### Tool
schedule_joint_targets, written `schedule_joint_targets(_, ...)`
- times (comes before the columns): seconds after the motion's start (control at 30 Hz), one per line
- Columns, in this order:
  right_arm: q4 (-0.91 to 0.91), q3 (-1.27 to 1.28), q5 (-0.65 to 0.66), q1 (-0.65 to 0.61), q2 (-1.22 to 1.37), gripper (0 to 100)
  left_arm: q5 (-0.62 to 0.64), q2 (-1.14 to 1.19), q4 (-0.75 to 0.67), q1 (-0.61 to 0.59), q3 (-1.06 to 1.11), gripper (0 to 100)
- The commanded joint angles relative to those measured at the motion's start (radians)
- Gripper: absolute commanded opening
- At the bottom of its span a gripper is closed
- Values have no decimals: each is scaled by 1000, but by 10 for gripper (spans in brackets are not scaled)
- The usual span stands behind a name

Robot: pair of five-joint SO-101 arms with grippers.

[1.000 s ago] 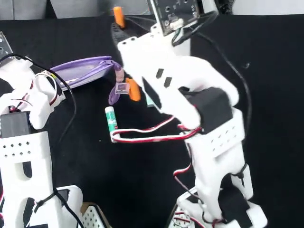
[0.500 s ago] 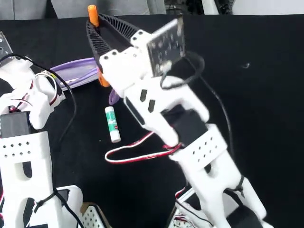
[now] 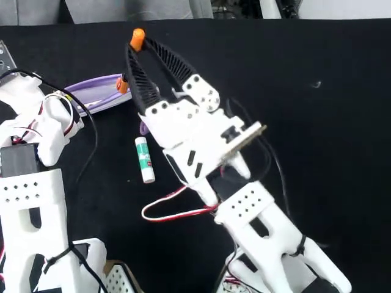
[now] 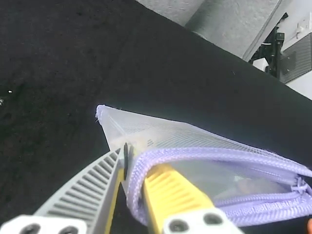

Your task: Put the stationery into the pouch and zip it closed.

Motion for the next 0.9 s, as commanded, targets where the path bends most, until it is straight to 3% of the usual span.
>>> schedule_joint_targets(0.0, -100, -2, 2, -8, 39, 11, 11, -17, -8, 12, -47, 29)
schedule_joint_targets(0.2, -319, -38, 3, -3, 282, 11, 11, -17, -5, 12, -47, 29)
schedule_joint_targets(0.37, -338, -81, 9, -2, 414, 11, 9, -17, -5, 12, -47, 29)
schedule_joint_targets(0.6, -336, -67, 203, -43, 535, 18, 9, -17, -5, 12, -47, 29)
schedule_joint_targets(0.8, -336, -91, 293, -87, 579, 183, 11, -17, -2, -22, -45, 29)
schedule_joint_targets(0.87, -336, -93, 313, -87, 579, 193, 12, -17, -6, -39, -45, 29)
